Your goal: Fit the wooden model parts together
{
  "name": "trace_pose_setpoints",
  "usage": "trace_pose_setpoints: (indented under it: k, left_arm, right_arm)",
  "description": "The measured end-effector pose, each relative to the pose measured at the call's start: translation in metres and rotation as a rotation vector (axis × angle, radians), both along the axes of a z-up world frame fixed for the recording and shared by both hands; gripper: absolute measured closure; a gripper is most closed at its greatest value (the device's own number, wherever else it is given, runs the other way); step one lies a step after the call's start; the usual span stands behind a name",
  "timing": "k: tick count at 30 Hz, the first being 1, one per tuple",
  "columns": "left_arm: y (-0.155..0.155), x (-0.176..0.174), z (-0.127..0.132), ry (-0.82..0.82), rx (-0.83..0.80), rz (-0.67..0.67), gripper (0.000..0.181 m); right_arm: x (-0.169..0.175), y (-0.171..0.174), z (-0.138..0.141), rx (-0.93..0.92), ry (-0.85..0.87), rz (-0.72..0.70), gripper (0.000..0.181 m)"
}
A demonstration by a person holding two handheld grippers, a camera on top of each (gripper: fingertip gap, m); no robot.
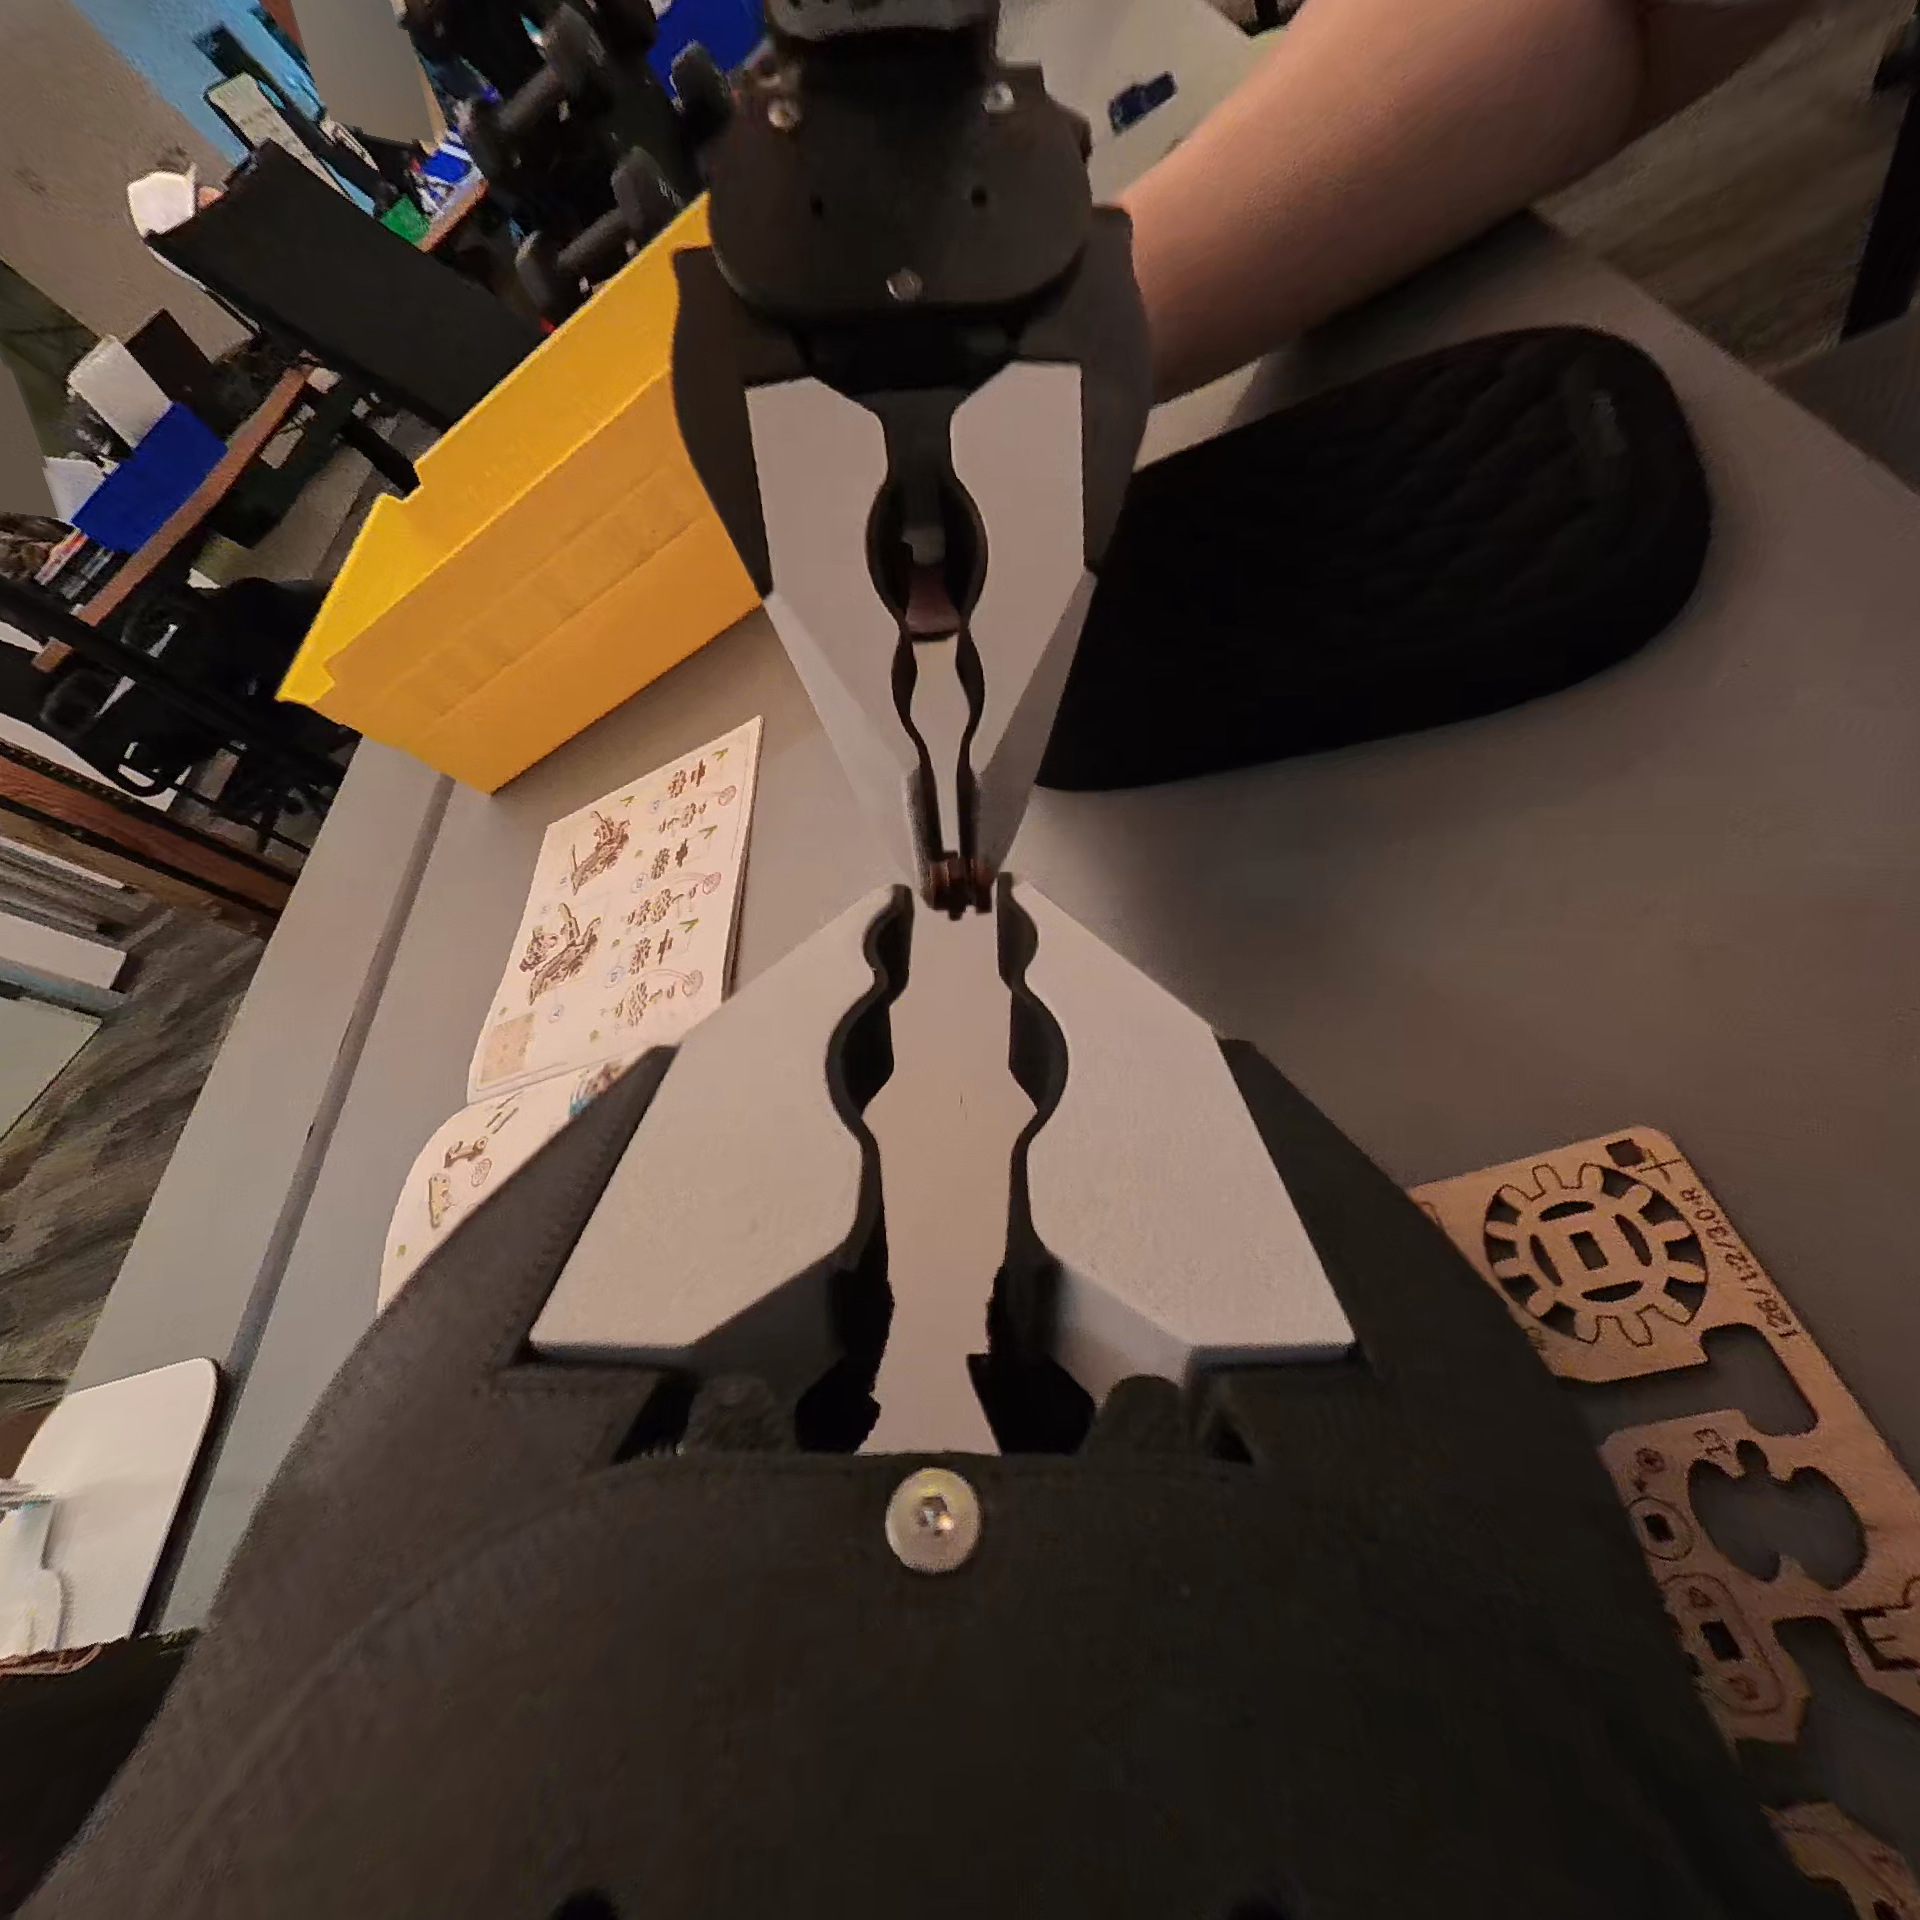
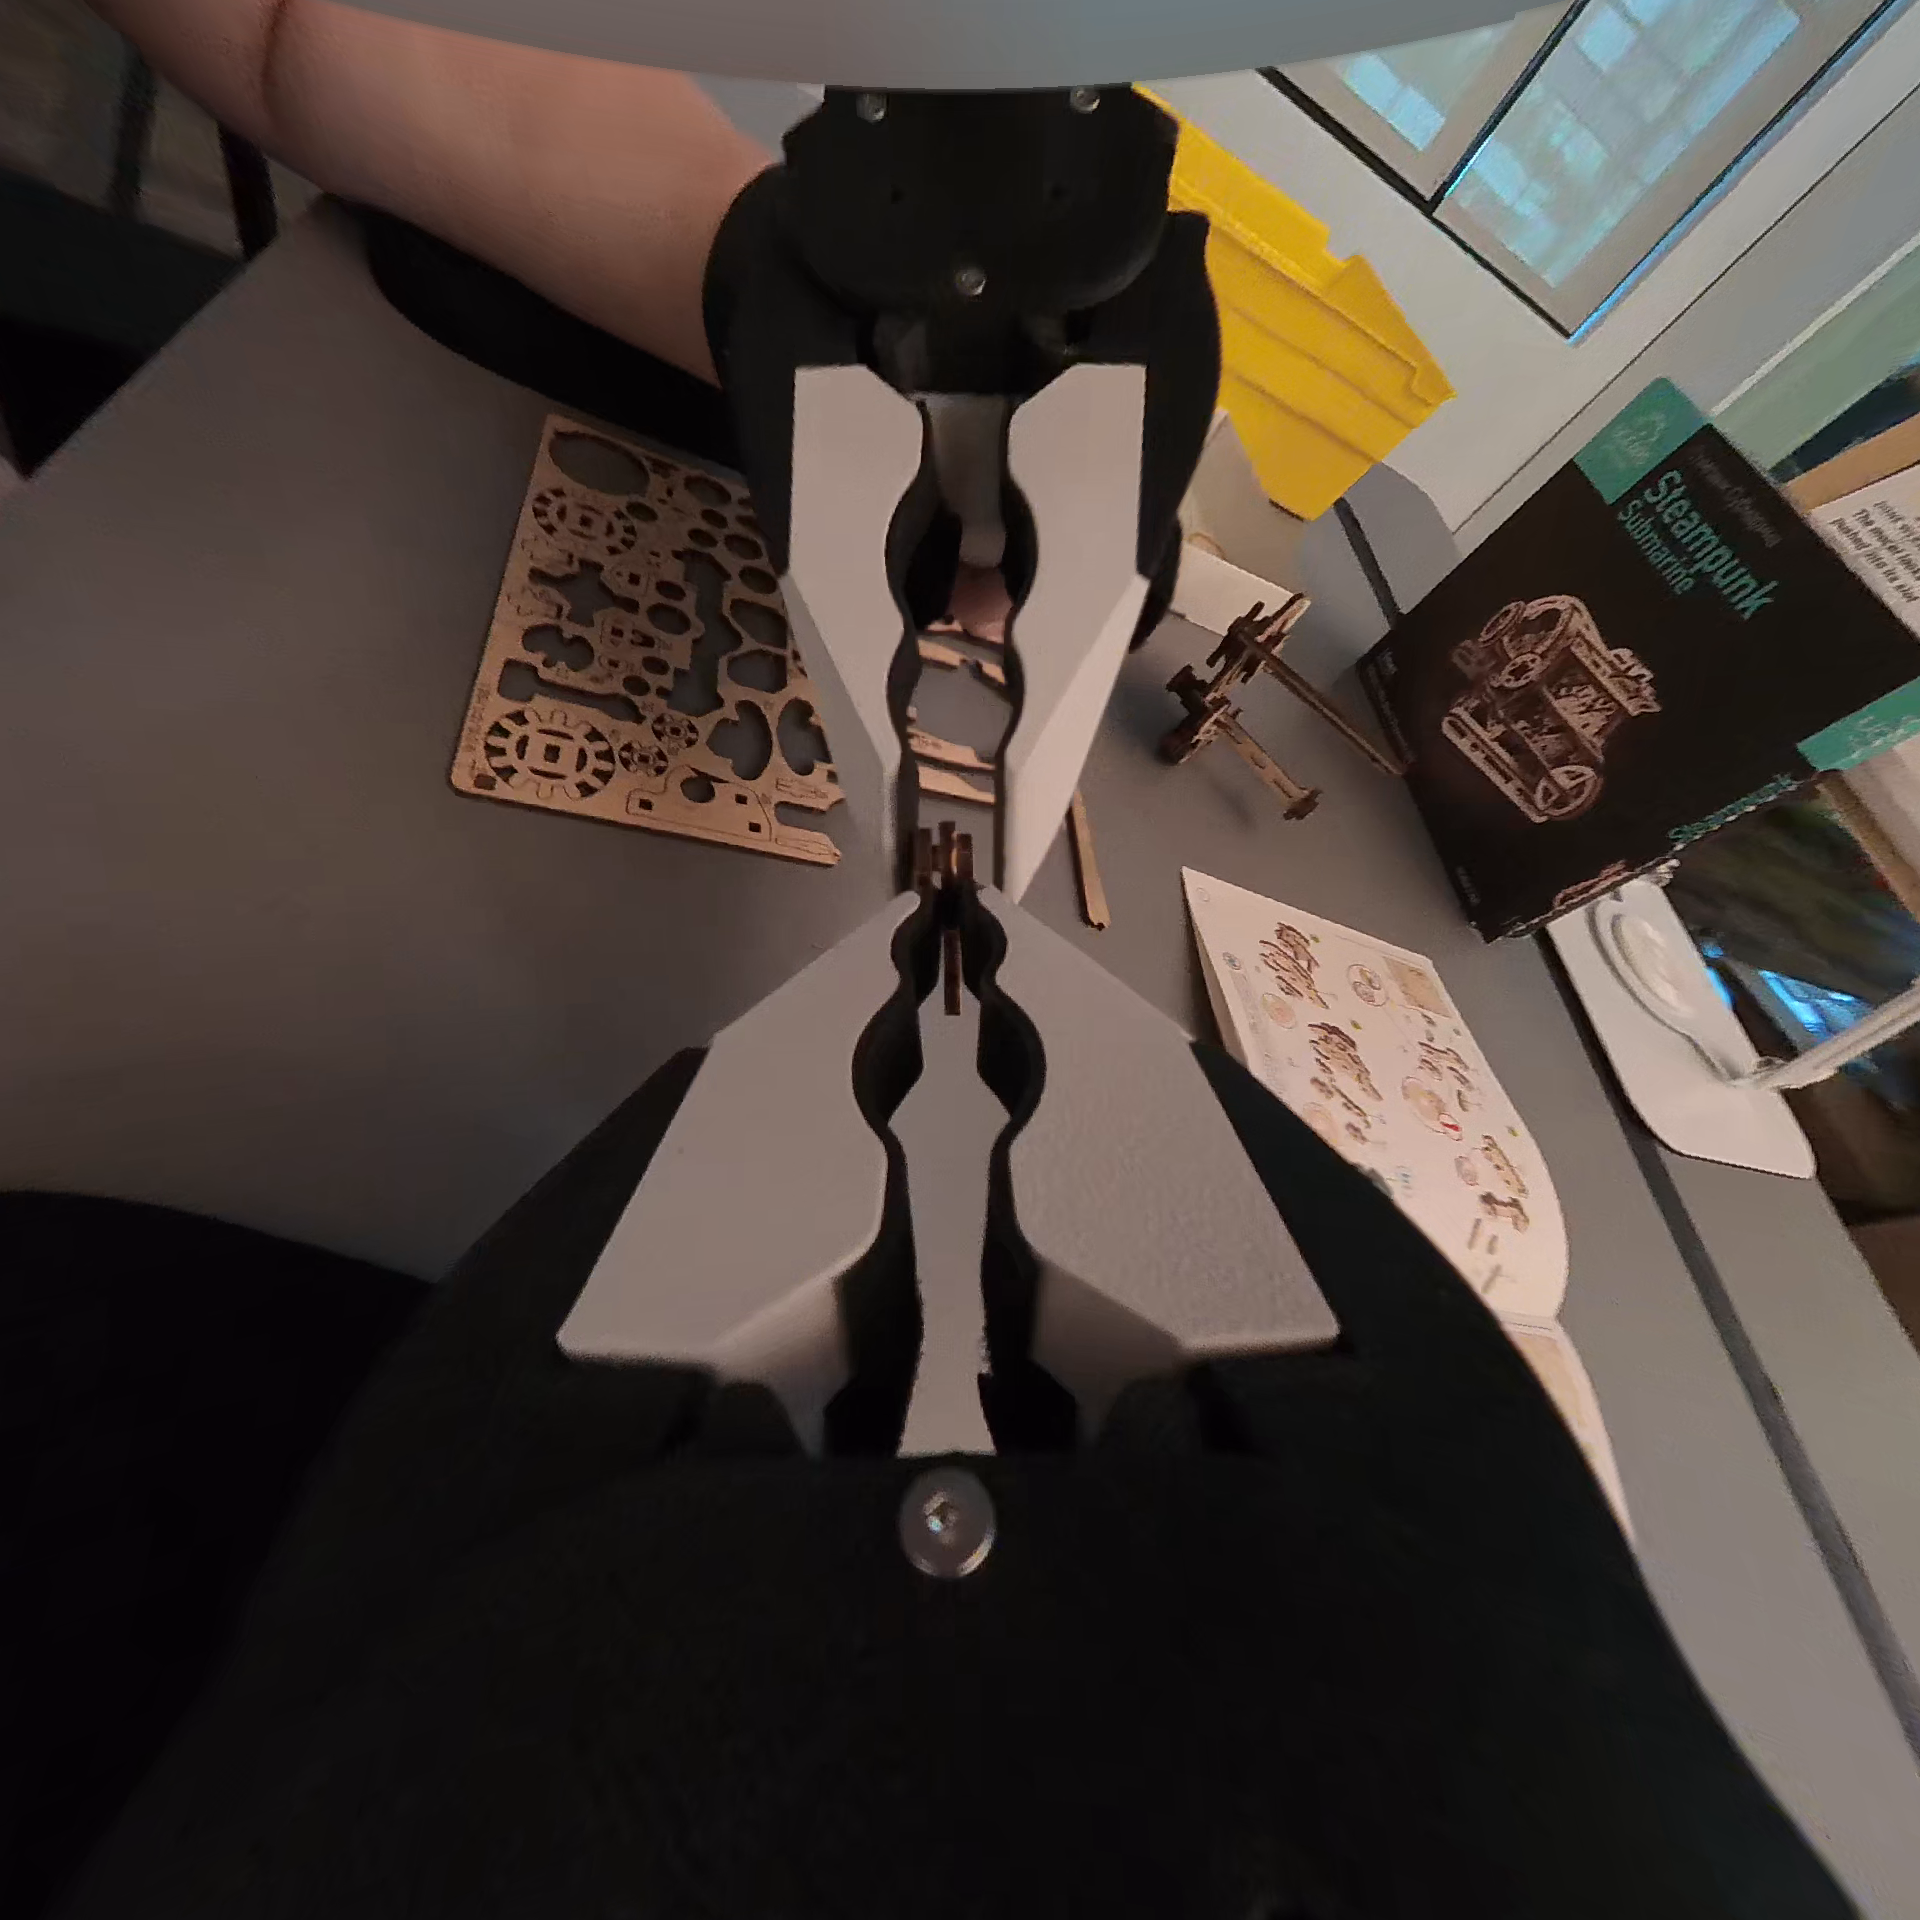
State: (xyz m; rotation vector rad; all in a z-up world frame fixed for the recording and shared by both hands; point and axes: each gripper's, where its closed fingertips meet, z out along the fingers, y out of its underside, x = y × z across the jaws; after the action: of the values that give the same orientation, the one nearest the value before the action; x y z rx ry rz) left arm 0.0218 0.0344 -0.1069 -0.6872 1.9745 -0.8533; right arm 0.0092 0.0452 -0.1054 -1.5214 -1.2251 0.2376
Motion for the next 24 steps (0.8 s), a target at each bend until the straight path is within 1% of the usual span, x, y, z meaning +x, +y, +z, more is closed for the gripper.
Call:
trace_pose_setpoints:
  k: [4, 8, 14, 19, 24]
  left_arm:
    - [0.000, 0.000, -0.003, 0.017, 0.002, -0.001, 0.170]
    - [0.001, 0.002, -0.002, 0.020, -0.042, 0.007, 0.172]
    - [0.004, 0.004, 0.001, 0.006, -0.078, 0.023, 0.173]
    - [0.007, 0.006, 0.005, -0.037, -0.043, 0.043, 0.173]
    - [0.008, 0.008, 0.002, -0.060, 0.037, 0.059, 0.172]
  right_arm:
    - [0.000, 0.000, -0.001, -0.050, 0.037, 0.000, 0.180]
    - [0.003, 0.001, 0.000, -0.103, 0.101, 0.007, 0.180]
    - [0.006, 0.003, 0.003, -0.142, 0.149, -0.013, 0.180]
    - [0.009, 0.006, 0.006, -0.146, 0.170, -0.036, 0.180]
    - [0.011, 0.007, 0.002, -0.125, 0.107, -0.052, 0.180]
